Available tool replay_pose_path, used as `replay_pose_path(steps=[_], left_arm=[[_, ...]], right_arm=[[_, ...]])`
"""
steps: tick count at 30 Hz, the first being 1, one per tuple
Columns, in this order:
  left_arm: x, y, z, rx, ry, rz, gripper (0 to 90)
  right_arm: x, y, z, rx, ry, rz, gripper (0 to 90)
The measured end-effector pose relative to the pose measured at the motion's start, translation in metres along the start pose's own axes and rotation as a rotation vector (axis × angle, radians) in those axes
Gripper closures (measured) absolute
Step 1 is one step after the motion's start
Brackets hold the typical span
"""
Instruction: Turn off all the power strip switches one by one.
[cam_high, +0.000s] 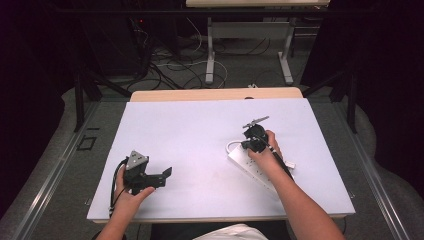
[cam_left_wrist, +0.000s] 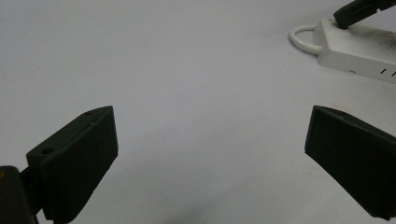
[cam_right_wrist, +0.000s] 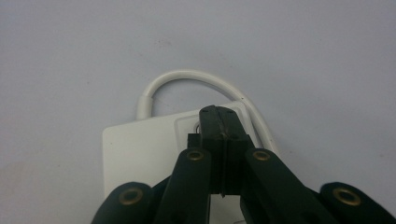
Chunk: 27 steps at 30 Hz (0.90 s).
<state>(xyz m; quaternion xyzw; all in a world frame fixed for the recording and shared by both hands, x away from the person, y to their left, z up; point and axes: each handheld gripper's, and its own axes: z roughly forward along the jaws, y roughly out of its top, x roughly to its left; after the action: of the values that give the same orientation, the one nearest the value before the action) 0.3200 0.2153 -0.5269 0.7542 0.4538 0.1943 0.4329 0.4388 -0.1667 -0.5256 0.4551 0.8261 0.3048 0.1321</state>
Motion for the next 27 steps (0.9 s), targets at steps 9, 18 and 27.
replay_pose_path(steps=[9,18,27], left_arm=[[0.0,0.0,0.0,-0.005,-0.001,-0.009,2.3],[0.0,0.0,0.0,-0.006,0.0,-0.016,2.3],[0.002,0.0,-0.001,-0.004,0.008,-0.002,2.3]], right_arm=[[0.003,0.0,0.0,0.004,-0.019,-0.011,90.0],[0.001,0.0,-0.004,-0.015,-0.019,-0.007,90.0],[-0.002,-0.006,-0.014,0.007,-0.025,-0.016,86.9]])
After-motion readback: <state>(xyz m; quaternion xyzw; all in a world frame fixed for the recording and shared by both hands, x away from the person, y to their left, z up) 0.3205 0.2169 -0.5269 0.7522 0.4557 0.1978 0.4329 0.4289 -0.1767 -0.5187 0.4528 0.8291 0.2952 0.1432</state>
